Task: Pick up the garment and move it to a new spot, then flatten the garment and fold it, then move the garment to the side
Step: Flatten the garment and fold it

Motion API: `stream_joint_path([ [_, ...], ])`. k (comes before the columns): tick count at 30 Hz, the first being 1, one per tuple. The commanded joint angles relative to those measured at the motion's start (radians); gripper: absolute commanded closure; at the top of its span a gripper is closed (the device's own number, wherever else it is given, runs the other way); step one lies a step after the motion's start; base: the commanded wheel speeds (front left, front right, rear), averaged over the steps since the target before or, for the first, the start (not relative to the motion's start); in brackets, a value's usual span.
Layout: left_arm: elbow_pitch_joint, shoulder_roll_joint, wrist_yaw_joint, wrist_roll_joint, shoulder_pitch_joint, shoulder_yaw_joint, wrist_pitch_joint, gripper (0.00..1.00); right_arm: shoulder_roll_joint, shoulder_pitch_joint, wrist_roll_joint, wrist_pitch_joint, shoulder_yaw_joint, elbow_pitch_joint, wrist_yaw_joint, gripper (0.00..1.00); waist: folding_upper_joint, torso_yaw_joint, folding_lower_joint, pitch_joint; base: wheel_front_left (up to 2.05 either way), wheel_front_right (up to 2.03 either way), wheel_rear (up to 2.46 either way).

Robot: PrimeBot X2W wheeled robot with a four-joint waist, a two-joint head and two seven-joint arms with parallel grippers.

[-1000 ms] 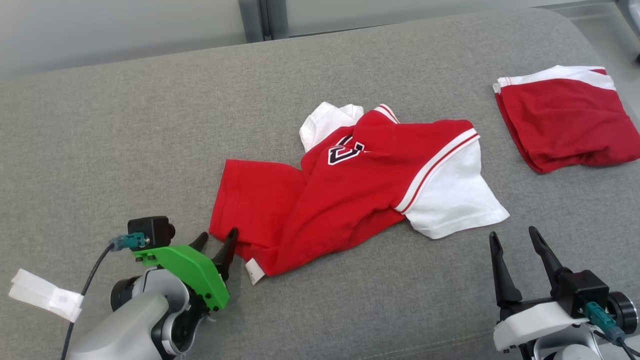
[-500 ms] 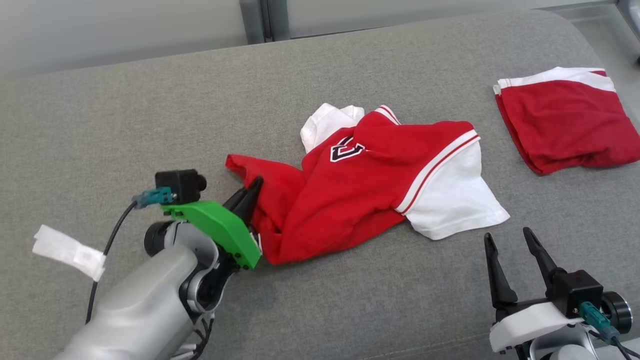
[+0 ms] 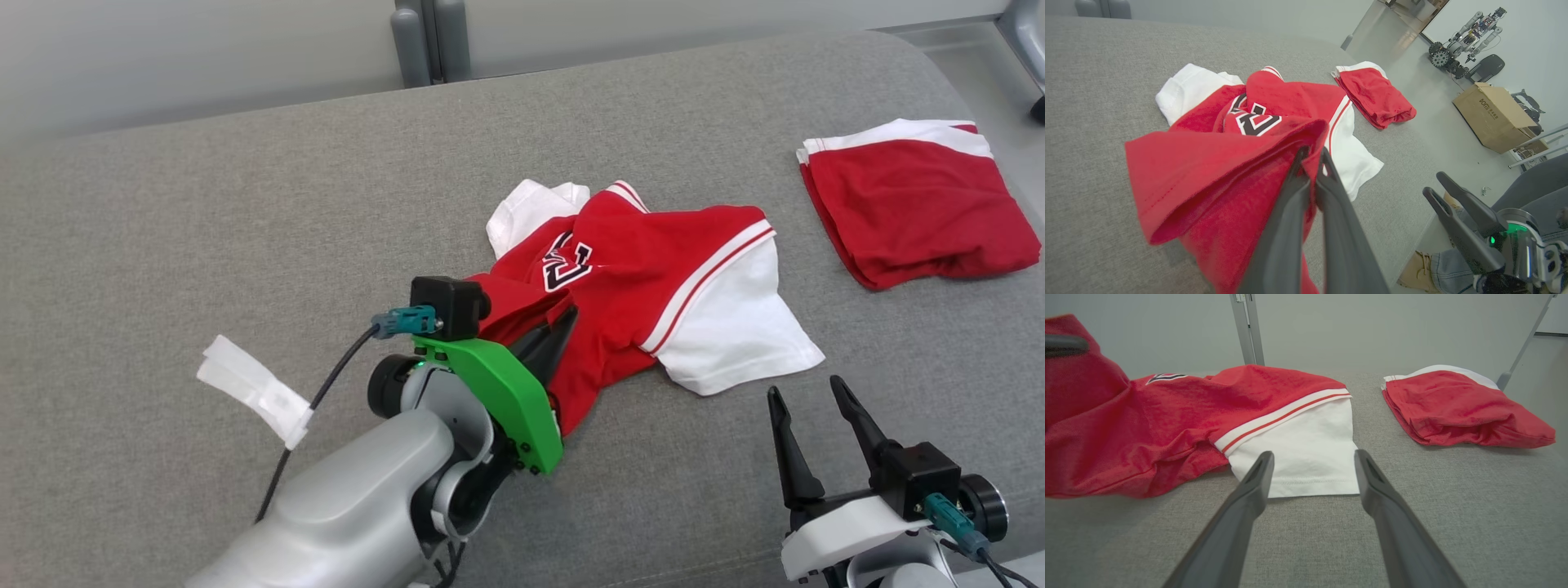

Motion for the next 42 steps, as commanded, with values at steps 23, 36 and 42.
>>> stream_joint_path([
  [23, 0.463, -0.008, -0.147, -0.031, 0.011, 0.172, -0.175, 0.00, -0.002, 0.004, 0.010, -0.002, -0.025, -0.001, -0.002, 0.00, -0.0001, -0.063, 0.0000, 0.039, 0.00, 0.00, 0.00],
  [36, -0.054, 0.292, -0.005, -0.023, 0.263, 0.123, -0.081, 0.00, -0.002, 0.016, -0.005, -0.002, -0.030, -0.010, -0.002, 0.00, -0.0001, -0.015, 0.0000, 0.032, 0.00, 0.00, 0.00],
  [42, -0.150, 0.316, 0.029, -0.038, 0.305, 0.084, -0.009, 0.18, -0.002, 0.000, -0.009, -0.002, -0.027, -0.009, -0.002, 0.00, -0.0001, -0.010, 0.0000, 0.044, 0.00, 0.00, 0.00],
])
